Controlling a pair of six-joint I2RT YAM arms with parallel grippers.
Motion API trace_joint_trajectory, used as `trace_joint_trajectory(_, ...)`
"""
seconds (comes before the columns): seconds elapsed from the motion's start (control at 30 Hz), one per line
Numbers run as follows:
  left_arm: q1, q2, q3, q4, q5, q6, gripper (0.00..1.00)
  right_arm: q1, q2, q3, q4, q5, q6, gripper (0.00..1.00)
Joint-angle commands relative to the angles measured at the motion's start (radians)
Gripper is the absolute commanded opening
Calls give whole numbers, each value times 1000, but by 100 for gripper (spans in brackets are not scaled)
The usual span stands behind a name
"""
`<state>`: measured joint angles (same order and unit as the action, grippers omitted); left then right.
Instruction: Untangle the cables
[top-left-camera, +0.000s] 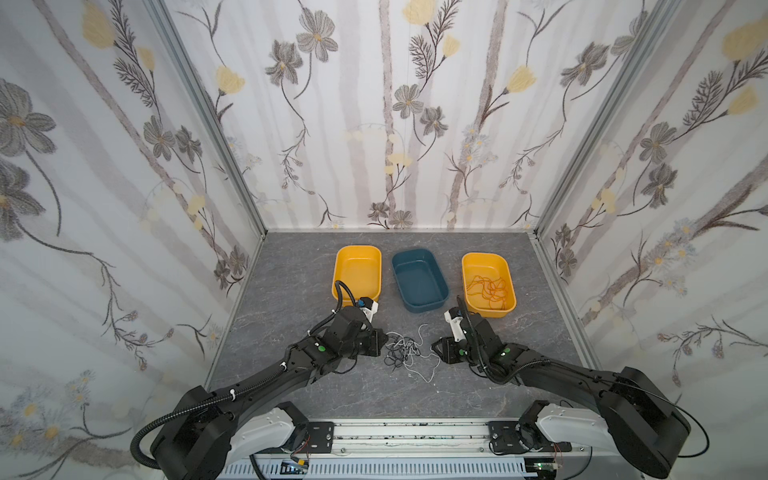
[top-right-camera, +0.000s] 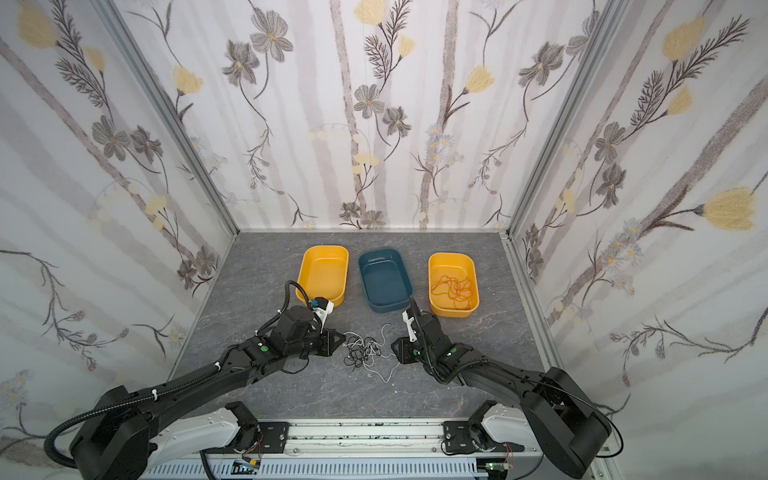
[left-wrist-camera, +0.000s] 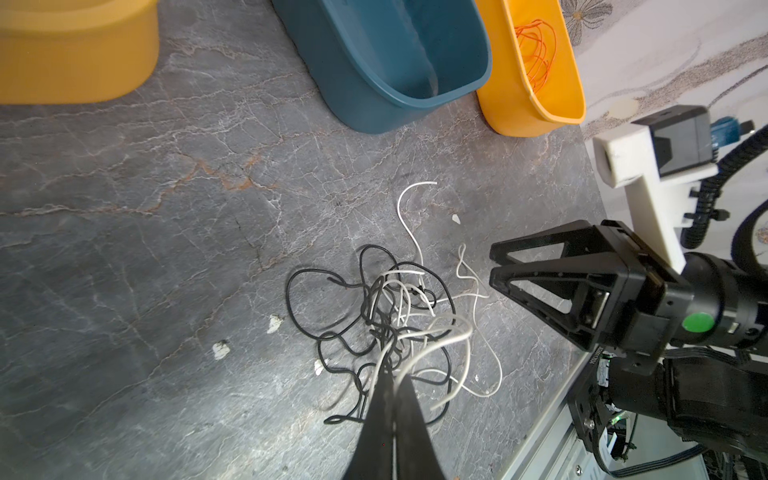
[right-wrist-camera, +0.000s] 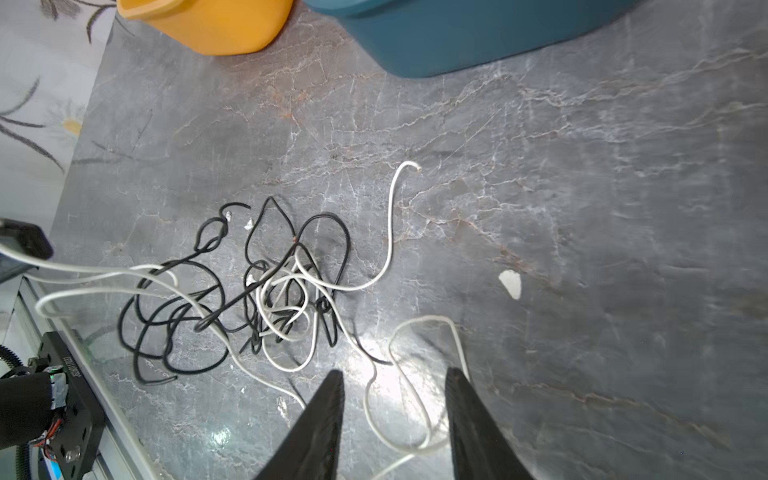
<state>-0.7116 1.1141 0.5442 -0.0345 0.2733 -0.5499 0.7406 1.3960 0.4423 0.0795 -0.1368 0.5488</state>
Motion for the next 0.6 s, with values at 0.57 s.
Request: trace_joint_trajectory(0.57, 0, -42, -16, -15, -38, 1, 0, 88, 14, 19, -99, 315, 63, 9)
